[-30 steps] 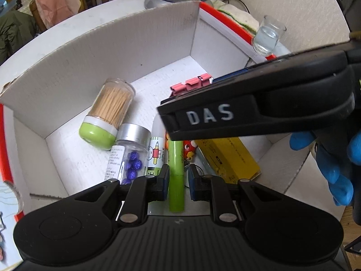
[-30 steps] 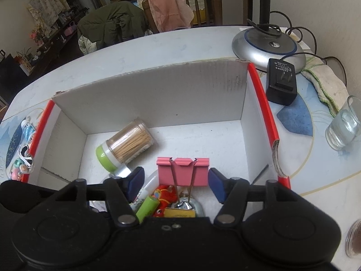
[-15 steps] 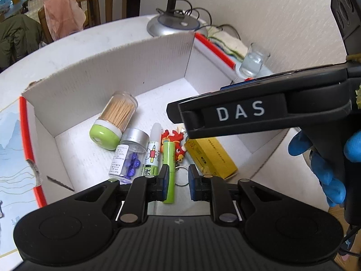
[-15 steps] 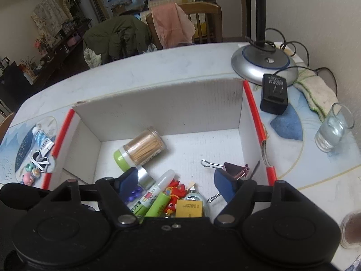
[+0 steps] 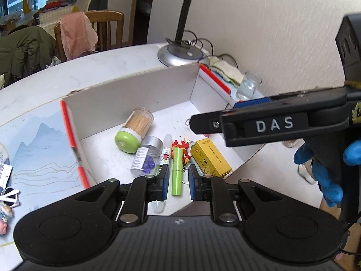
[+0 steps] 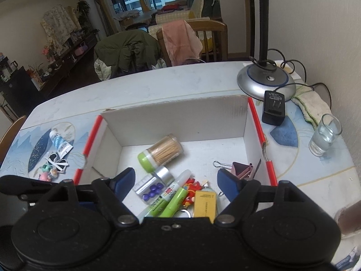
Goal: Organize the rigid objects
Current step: 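Withdraw both tools from the shoebox toward the mat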
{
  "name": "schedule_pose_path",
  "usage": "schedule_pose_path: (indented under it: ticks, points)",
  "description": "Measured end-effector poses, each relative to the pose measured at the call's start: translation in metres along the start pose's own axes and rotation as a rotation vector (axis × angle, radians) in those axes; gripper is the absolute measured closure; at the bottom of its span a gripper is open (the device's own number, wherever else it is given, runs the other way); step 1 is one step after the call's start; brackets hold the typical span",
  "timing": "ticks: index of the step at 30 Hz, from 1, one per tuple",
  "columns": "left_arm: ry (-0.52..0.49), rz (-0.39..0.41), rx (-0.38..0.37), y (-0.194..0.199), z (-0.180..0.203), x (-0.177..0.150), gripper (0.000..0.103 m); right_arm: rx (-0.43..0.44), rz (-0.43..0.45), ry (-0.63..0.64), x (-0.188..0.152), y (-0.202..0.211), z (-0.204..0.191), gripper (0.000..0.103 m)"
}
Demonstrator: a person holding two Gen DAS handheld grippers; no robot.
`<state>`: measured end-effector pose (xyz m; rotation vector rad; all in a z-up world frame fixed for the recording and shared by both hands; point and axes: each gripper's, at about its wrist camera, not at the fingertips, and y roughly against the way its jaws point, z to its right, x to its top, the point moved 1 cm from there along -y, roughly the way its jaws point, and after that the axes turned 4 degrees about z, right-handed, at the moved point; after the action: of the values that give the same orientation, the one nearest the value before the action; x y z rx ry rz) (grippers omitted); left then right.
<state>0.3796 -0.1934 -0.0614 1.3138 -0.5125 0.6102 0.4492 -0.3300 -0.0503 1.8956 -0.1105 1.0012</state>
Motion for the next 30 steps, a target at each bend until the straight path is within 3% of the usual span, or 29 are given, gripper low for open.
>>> schedule_pose_path:
  ticks: [7, 9, 13, 21, 23, 26, 30]
  points:
    - [0.032, 0.067, 0.031, 0.04, -0.022, -0.009, 0.086, 0.03, 0.041, 0.018, -0.004, 0.02, -0.025, 0.018]
    - [0.035, 0.086, 0.044, 0.053, -0.031, -0.013, 0.08, 0.043, 0.051, 0.022, -0.006, 0.025, -0.033, 0.017]
    - [0.048, 0.112, 0.069, 0.074, -0.049, -0.026, 0.037, 0.076, 0.065, 0.028, -0.014, 0.034, -0.053, 0.016]
    - [0.074, 0.142, 0.103, 0.109, -0.084, -0.051, 0.036, 0.149, 0.095, 0.06, -0.031, 0.047, -0.104, 0.011]
    - [0.089, 0.15, 0.109, 0.117, -0.096, -0.057, 0.03, 0.168, 0.101, 0.069, -0.034, 0.048, -0.117, 0.01]
    - [0.104, 0.16, 0.128, 0.128, -0.115, -0.065, 0.029, 0.186, 0.114, 0.082, -0.039, 0.048, -0.138, 0.004]
    - [0.114, 0.158, 0.165, 0.139, -0.142, -0.076, 0.023, 0.217, 0.123, 0.081, -0.045, 0.042, -0.163, 0.003]
